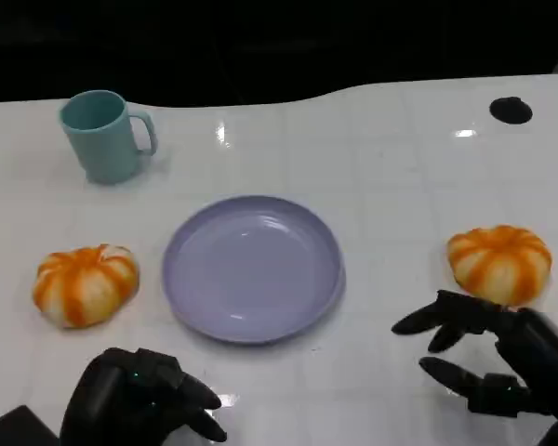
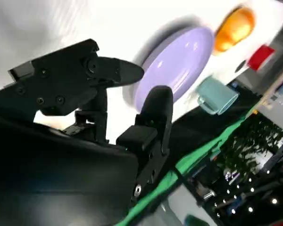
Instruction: Grasp the bread from the table and place it into the plate.
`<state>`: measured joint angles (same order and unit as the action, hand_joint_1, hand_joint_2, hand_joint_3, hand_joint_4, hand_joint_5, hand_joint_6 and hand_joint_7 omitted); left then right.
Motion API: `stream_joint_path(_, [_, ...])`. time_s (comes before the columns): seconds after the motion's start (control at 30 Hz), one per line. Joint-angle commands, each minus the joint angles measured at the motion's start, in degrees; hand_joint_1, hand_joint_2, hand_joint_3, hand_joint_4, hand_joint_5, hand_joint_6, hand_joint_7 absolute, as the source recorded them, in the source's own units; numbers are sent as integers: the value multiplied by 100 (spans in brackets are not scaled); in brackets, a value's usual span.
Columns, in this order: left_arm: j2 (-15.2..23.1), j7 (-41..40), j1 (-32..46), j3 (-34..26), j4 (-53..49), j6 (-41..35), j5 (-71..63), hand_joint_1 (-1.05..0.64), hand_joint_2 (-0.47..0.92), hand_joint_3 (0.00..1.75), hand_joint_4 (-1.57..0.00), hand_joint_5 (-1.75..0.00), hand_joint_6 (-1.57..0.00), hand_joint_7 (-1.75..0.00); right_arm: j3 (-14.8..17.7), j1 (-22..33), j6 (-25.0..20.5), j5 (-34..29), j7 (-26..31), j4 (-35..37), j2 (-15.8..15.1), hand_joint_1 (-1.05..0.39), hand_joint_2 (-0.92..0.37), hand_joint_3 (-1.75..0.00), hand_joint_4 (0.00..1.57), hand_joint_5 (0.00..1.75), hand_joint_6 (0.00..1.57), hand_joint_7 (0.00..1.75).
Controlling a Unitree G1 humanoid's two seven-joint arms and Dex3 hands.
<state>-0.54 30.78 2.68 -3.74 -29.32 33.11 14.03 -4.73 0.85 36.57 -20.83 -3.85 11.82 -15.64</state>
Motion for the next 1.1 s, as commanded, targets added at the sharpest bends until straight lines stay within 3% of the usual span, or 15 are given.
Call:
stream_joint_path(0.03, [75, 26, -4, -22, -3, 28, 46, -105, 89, 0, -154, -48, -157, -24, 123, -138, 131, -738, 583, -136, -328, -35, -89, -20, 40, 71, 60, 26])
stream_joint_path(0.27, [65, 26, -6, -9, -6, 43, 37, -105, 89, 0, -154, -48, -157, -24, 176, -237, -191, -1995, 1417, -502, -787, -37, -92, -4, 38, 38, 59, 4])
stream_joint_path(0.53, [71, 31, -14, -15, 5, -15, 60, -105, 88, 0, -154, -48, -157, -24, 68, -257, -1385, -3042, 1420, -1163, -1145, -48, -91, -1, 20, 22, 42, 0])
stream_joint_path(0.63, [73, 25, -32, -20, -18, -16, 56, -105, 88, 0, -154, -48, -157, -25, -22, -264, -1816, -3280, 1242, -1385, -1203, -52, -92, -1, 15, 23, 36, 0])
stream_joint_path(0.7, [71, 30, -40, -23, -26, -21, 64, -105, 88, 0, -154, -48, -157, -25, -72, -279, -2117, -3385, 1108, -1491, -1179, -54, -91, -1, 4, 40, 35, 0])
stream_joint_path(0.77, [74, 39, -56, -27, -55, 0, 62, -105, 88, 0, -154, -48, -157, -25, -145, -327, -2391, -3514, 1051, -1483, -1149, -56, -90, 0, 1, 47, 36, 1])
stream_joint_path(1.1, [70, 17, -62, -35, -72, 24, 48, -105, 89, 0, -154, -48, -157, -24, -669, -834, -3139, -3894, 971, -895, -1196, -53, -85, 0, 3, 54, 39, 2])
